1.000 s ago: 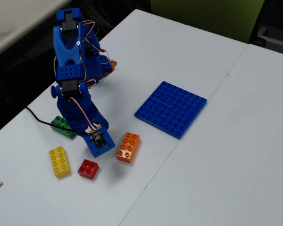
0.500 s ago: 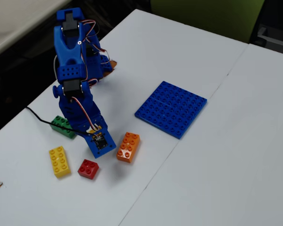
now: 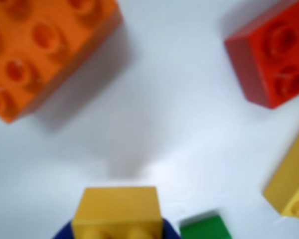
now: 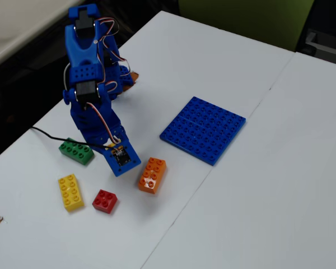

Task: Pick up the 2x2 yellow block and go up the 8x8 blue block.

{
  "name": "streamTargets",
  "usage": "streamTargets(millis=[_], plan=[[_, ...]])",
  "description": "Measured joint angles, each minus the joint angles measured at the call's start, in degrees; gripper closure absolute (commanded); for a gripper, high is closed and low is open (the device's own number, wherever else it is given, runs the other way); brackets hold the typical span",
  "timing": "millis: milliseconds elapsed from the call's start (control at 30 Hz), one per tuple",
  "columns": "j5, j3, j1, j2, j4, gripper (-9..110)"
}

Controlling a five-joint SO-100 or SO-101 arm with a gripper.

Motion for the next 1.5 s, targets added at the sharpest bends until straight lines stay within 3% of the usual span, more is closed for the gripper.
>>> streamTargets(millis=[267, 800, 1133, 1500], plan=[[4.6, -7.0, -6.1, 10.8, 9.7, 101], [19.3, -8.5, -26.4, 27.6, 13.7, 101], [23.9, -13.5, -39.6, 27.2, 12.0, 101], [26.0, -25.8, -46.0, 14.8, 15.4, 101]])
